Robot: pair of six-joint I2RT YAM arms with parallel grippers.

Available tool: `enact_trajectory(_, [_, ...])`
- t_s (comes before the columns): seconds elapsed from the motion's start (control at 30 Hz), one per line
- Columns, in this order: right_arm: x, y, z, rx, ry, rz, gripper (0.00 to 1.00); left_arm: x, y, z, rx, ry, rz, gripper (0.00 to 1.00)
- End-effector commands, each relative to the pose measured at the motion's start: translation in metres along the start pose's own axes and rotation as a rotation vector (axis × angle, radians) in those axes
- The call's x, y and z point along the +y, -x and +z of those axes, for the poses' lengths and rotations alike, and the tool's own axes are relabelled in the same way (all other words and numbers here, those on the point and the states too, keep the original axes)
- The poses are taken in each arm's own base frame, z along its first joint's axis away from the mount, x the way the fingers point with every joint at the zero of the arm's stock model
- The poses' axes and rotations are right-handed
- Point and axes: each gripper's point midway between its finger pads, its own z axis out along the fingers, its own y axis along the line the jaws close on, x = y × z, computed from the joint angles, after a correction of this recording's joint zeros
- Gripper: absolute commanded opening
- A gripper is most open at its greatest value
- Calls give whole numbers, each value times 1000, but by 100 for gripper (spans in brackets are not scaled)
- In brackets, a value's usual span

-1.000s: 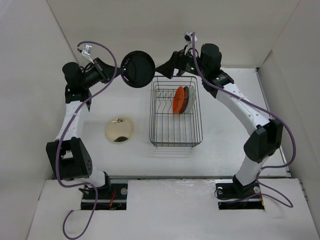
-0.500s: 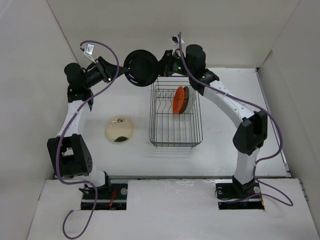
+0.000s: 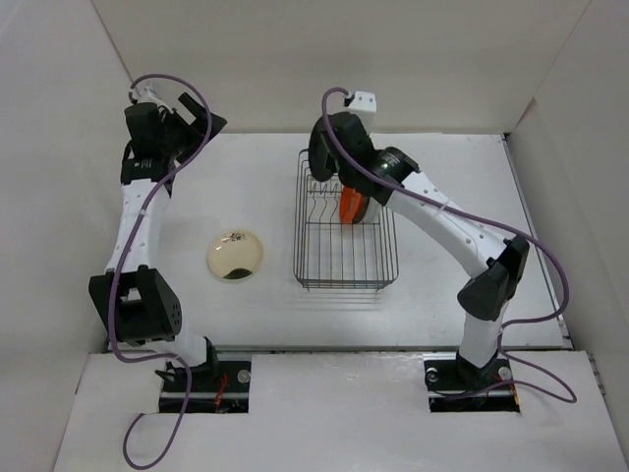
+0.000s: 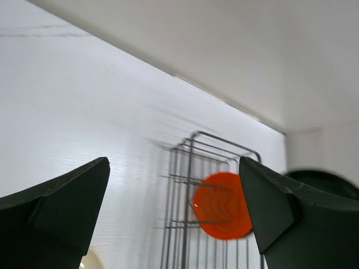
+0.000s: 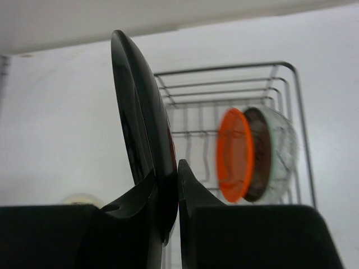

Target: Load the plates into the dish rack

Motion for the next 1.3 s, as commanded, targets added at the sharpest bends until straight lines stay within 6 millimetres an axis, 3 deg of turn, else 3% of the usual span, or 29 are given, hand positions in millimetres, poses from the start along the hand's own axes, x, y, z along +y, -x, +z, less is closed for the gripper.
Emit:
enact_trajectory(0.0, [-68,-6,-18,-59,-358,-97,0,44,22,-17,-76,307,56,99])
enact_trajectory(0.13, [-84,-22,-22,-47,-450,-139,0,53,25,-20,-85,361,53,99])
enact_trajectory(0.27, [-86,-39,-13,-23,-471,-145,0,57,23,-19,-74,382,48,99])
enact_trajectory(0.47, [-81,-65,6,24,-476,-172,0,58,24,-20,-79,390,49,99])
enact_trajectory(0.77, [-75,-83,29,67,-446,-171,0,66,18,-15,-56,406,51,99])
enact_trajectory(0.97, [-60,-105,46,118,-373,-192,3,67,19,-16,-61,413,52,99])
enact_trajectory(1.07, [-62,-106,50,126,-375,-188,9,73,19,-16,-59,443,50,99])
enact_trajectory(1.17, [-63,-117,58,146,-385,-218,9,79,15,-15,-47,463,46,99])
enact_trajectory(1.27, [-66,-115,60,146,-394,-214,5,82,13,-12,-40,468,44,99])
